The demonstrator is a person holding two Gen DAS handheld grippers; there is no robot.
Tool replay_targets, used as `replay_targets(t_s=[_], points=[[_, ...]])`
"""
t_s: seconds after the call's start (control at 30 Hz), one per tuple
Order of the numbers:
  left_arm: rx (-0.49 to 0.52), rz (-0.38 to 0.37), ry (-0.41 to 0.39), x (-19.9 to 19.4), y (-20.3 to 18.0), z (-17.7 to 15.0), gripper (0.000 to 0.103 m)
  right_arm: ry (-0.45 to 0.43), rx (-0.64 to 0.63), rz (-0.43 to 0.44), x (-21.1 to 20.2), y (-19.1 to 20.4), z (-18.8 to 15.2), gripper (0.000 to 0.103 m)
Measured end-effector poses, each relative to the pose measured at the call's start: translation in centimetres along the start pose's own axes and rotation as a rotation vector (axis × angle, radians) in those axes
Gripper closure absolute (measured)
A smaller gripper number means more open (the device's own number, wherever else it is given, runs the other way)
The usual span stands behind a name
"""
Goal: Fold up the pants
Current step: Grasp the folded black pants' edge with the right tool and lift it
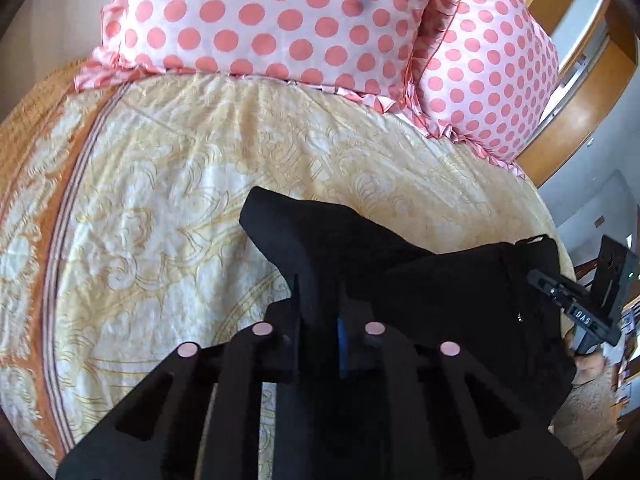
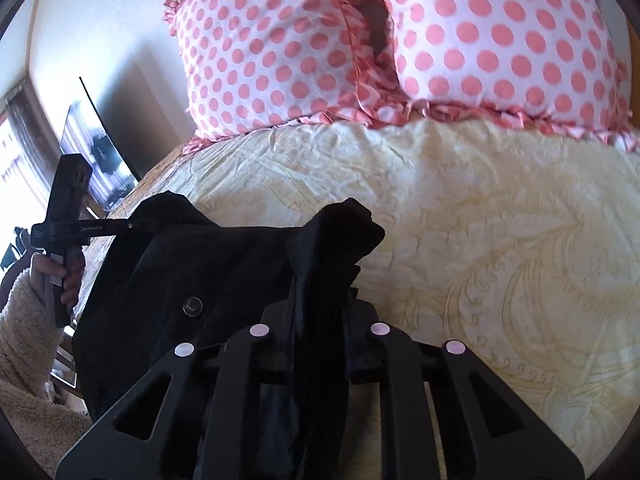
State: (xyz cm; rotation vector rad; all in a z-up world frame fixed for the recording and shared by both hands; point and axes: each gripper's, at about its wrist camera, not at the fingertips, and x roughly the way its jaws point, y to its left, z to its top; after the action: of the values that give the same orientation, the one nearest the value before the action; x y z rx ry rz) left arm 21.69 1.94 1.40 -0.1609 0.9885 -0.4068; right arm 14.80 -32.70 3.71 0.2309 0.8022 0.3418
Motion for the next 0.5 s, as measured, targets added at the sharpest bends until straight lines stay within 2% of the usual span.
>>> replay_targets(t_s=[0.13,0.27,0.43,0.5], points=[[0.0,0.003,-0.027,-1.1,-0.5,1.7,0.094,0.005,-0.029,-0.018,-0.4,0.9,1.8,0.088],[0.025,0.026,-0.085,-1.4,-1.3,5.1,0.094,-0.039,-0.074,-0.062,-0.3,1.7,5.1,0.088],[0.054,0.12,-0.179,1.2,-2.2,11.2,0.094,-0.123,-0.083,-0.114,2.2,0.4,10.7,0.089],[0.042,0.134,-0.199,2.7,-1.8,13.2,0.094,-0.152,-0.06,-0.11,4.1,-1.3,12.5,0.089]])
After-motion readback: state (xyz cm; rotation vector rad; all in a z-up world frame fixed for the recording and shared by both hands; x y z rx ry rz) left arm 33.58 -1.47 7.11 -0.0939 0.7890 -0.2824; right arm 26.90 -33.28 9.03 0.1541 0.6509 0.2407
